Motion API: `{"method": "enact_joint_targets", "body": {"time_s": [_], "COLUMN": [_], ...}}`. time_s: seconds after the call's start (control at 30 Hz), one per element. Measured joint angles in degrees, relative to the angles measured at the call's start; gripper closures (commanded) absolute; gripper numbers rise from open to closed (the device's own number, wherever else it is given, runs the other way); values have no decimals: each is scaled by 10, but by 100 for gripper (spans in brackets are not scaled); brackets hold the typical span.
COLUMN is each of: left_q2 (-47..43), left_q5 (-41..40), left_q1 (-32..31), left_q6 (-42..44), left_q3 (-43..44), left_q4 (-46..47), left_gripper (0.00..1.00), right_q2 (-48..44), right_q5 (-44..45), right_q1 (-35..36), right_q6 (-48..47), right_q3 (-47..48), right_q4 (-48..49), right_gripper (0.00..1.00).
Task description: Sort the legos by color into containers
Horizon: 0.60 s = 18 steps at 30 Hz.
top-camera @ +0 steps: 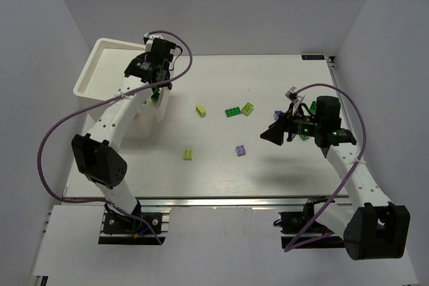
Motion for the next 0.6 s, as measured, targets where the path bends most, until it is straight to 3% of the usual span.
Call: {"method": "enact_joint_targets", "body": {"time_s": [0.17, 0.27, 0.3, 0.33, 0.37, 0.4, 0.47, 0.53, 0.6], "left_q2": [-5, -28, -38, -54, -69, -93, -148, -208, -262], "left_q5": [37, 73, 85, 105, 124, 148, 223, 304, 385], "left_q1": [5, 6, 6, 5, 5, 4, 2, -2, -6], "left_q6": [0, -2, -2, -3, -5, -2, 1, 0, -1], "left_q3": [-4, -15, -19, -28, -39, -61, -115, -190, -265], "left_q4": [19, 39, 45, 57, 69, 86, 129, 183, 224], "left_gripper": [32, 37, 43, 62, 70, 78, 83, 80, 66], "right_q2": [3, 3, 3, 3, 3, 3, 2, 2, 2], "right_q5": [-20, -31, -33, -33, -32, -29, -10, 16, 49], "right_q1": [-1, -3, -4, -4, -4, -4, -4, -5, -7], "right_q6": [-24, -40, -44, -49, -53, -56, -61, -63, -59], "right_q3": [0, 0, 0, 0, 0, 0, 0, 0, 0], "right_q4": [-3, -5, -6, -7, -8, -9, -9, -6, -4], "right_gripper": [20, 21, 21, 23, 26, 28, 36, 39, 40]}}
